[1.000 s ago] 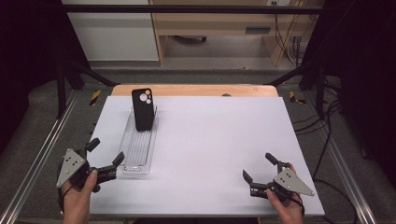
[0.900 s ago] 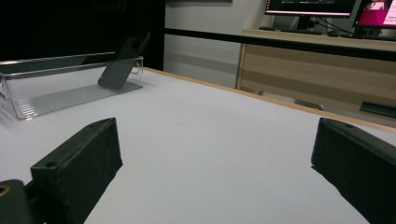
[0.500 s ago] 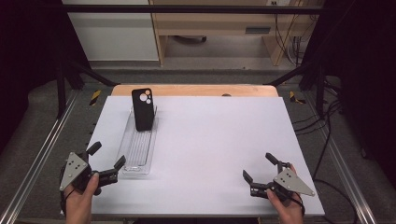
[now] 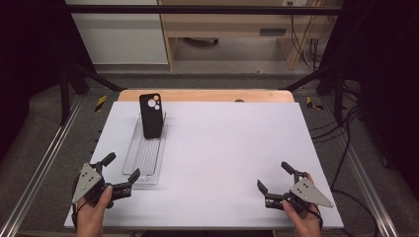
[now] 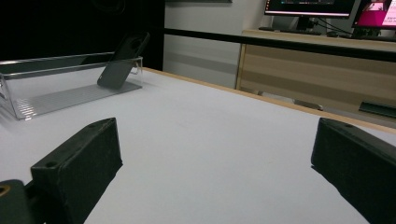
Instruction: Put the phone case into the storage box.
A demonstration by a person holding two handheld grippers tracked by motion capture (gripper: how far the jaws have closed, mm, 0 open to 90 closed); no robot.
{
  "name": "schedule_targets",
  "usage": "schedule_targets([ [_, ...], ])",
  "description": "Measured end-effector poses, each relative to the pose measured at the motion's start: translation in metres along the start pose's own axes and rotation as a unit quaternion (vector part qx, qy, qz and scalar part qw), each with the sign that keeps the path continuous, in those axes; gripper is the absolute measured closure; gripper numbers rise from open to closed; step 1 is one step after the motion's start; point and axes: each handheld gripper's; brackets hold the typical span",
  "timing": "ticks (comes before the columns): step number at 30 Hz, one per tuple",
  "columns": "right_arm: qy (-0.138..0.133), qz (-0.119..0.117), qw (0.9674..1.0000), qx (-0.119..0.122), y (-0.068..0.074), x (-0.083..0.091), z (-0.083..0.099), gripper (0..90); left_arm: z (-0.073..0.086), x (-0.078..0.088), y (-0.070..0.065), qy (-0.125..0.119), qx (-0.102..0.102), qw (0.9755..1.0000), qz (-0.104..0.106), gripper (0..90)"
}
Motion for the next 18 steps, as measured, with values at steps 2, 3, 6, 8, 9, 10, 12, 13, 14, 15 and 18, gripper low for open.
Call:
schedule_targets([
  [2, 0.000, 0.001, 1.0000, 0.001, 0.000, 0.000, 0.000, 2.1, 0.001, -0.001, -0.001, -0.001, -0.002, 1.0000, 0.001, 0.6],
  [3, 0.000, 0.001, 1.0000, 0.000, 0.000, 0.000, 0.000, 2.2, 0.001, -0.002, -0.002, -0.001, -0.002, 1.0000, 0.002, 0.6],
  [6, -0.001, 0.001, 1.0000, 0.001, -0.001, 0.000, 0.000, 2.3, 0.003, -0.003, -0.004, -0.001, -0.003, 1.0000, 0.003, 0.5],
  [8, 0.000, 0.001, 1.0000, 0.001, -0.001, 0.001, 0.000, 2.4, 0.004, -0.005, -0.006, -0.001, -0.005, 1.0000, 0.003, 0.6],
  [9, 0.000, 0.001, 1.0000, 0.001, -0.001, 0.001, 0.000, 2.4, 0.004, -0.007, -0.007, -0.006, -0.010, 0.9999, 0.012, 0.6],
  [10, 0.000, 0.001, 1.0000, 0.001, -0.001, 0.001, 0.000, 2.4, 0.004, -0.007, -0.008, -0.005, -0.011, 0.9999, 0.011, 0.6],
  [12, -0.001, 0.002, 1.0000, 0.002, -0.002, 0.001, 0.000, 2.5, 0.005, -0.008, -0.010, -0.003, -0.014, 0.9999, 0.010, 0.6],
  [13, -0.001, 0.002, 1.0000, 0.003, -0.002, 0.001, 0.000, 2.7, 0.005, -0.008, -0.011, -0.002, -0.016, 0.9998, 0.010, 0.6],
  [14, -0.001, 0.003, 1.0000, 0.004, -0.002, 0.001, 0.000, 2.8, 0.005, -0.008, -0.011, -0.002, -0.017, 0.9998, 0.009, 0.6],
  [15, -0.001, 0.003, 1.0000, 0.003, -0.002, 0.001, 0.000, 2.9, 0.006, -0.009, -0.012, -0.003, -0.018, 0.9998, 0.010, 0.5],
  [18, -0.002, 0.008, 1.0000, 0.004, -0.005, 0.002, 0.000, 2.9, 0.008, -0.009, -0.012, -0.003, -0.020, 0.9998, 0.010, 0.6],
])
Point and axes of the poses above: each handheld gripper's, and its own axes: x roughly backward along the jaws, z roughly out of its underside, y roughly to its left, and after that the axes turned 11 degrees about y, right-handed
